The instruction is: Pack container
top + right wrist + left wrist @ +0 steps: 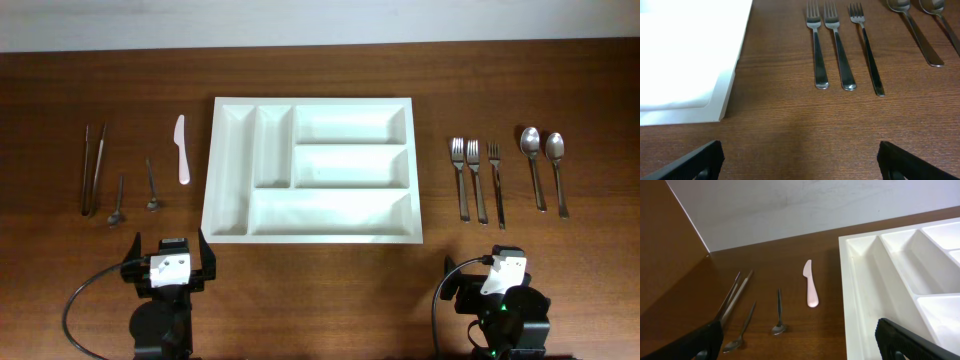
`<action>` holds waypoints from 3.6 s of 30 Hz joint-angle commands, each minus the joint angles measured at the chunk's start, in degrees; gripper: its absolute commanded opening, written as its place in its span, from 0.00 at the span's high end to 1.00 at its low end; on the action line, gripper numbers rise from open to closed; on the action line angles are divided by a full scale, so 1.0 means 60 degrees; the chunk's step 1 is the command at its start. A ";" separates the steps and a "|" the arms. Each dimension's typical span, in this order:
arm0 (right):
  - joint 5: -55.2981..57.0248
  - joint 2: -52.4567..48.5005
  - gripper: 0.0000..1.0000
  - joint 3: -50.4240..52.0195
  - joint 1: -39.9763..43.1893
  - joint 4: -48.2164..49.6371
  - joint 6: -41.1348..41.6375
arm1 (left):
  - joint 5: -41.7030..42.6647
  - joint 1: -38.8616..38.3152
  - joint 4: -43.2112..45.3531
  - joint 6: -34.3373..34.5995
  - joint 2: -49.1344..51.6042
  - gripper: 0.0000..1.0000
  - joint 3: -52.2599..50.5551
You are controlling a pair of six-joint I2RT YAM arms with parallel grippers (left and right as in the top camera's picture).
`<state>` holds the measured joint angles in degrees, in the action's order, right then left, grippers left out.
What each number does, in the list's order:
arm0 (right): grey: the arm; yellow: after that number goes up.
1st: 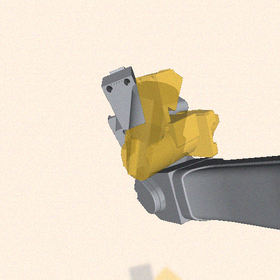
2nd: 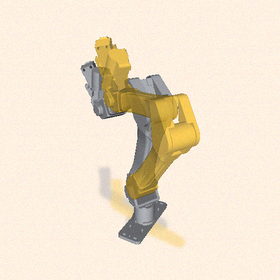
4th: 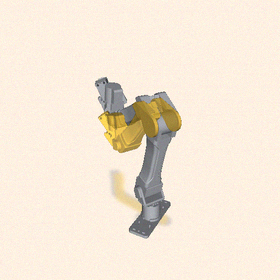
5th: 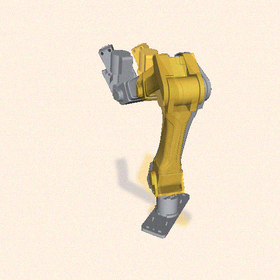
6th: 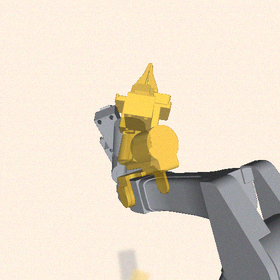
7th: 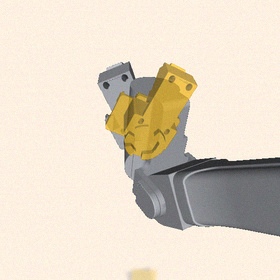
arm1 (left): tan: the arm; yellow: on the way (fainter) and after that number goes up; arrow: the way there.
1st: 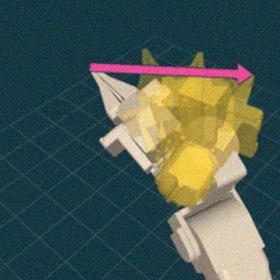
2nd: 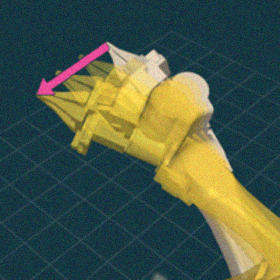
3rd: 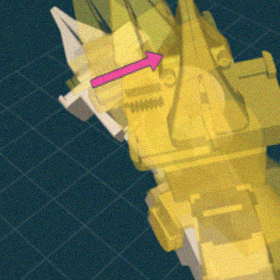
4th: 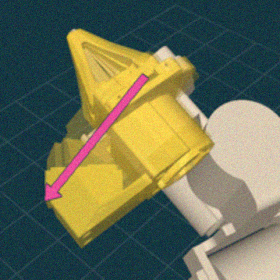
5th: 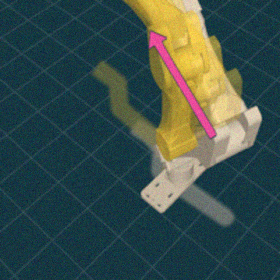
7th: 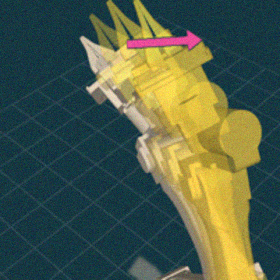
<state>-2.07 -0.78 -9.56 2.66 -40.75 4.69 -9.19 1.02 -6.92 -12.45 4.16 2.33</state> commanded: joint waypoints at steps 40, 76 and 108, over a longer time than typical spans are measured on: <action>0.0659 0.0098 0.01 0.0044 -0.0058 0.0106 0.0040 | 0.0102 -0.0044 0.0044 -0.0080 -0.0098 0.01 -0.0080; 0.0375 -1.0262 0.01 -0.9839 -0.0058 -0.3439 -0.1239 | 0.0102 -0.0044 0.0044 -0.0080 -0.0098 0.01 -0.0080; 0.1144 -1.5890 0.01 -1.2269 -0.0055 -0.3002 -0.0637 | 0.0102 -0.0044 0.0044 -0.0080 -0.0098 0.01 -0.0080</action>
<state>3.66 -94.04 -82.08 2.61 -59.90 2.24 -9.17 1.02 -6.81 -12.45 4.05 2.17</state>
